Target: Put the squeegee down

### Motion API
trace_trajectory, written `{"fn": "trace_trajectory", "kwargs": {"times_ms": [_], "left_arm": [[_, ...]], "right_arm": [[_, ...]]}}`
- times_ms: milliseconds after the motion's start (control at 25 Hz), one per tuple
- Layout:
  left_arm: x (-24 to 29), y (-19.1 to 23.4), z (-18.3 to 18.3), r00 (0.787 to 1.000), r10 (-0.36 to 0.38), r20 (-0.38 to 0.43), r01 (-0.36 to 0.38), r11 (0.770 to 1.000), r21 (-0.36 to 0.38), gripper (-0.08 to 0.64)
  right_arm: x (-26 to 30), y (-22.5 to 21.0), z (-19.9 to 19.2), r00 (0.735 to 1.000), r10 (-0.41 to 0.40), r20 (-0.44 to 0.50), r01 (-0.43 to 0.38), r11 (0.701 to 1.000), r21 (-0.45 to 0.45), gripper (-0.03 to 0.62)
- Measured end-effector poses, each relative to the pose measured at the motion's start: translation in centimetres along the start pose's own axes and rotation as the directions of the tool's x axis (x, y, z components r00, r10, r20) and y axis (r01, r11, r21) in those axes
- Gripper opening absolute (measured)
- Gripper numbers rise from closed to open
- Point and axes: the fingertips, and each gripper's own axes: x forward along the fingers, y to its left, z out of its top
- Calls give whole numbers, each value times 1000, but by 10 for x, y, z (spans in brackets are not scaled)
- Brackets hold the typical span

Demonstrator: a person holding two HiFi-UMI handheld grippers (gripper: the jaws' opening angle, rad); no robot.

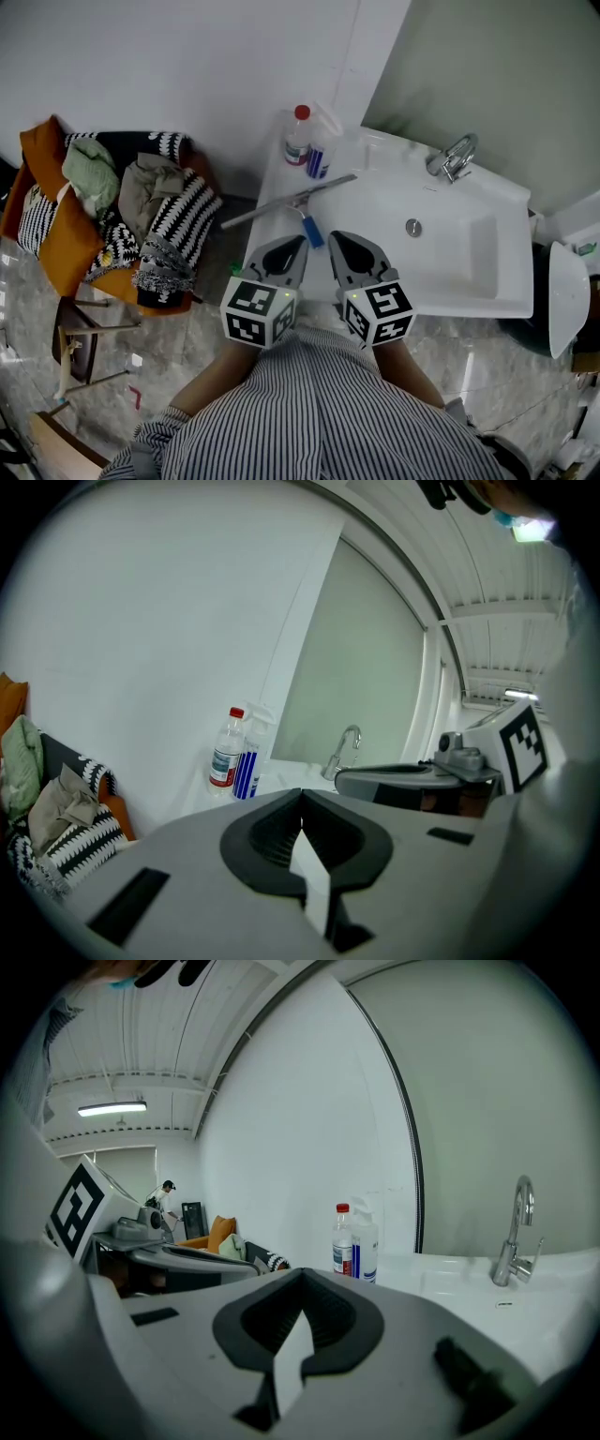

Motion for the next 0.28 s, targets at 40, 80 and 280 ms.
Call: {"fn": "trace_trajectory", "kwargs": {"times_ms": [40, 80, 280], "left_arm": [[0, 0, 0, 1000, -1, 1, 1, 1000, 0, 14], [0, 0, 0, 1000, -2, 2, 2, 1000, 0, 14], [0, -2, 0, 1000, -13, 1, 13, 1000, 3, 14]], "right_arm": [[0, 1, 0, 1000, 1, 0, -1, 1000, 0, 15], [0, 1, 0, 1000, 1, 1, -1, 1000, 0, 15], [0, 3, -1, 1000, -2, -2, 2, 1000, 0, 15]]}}
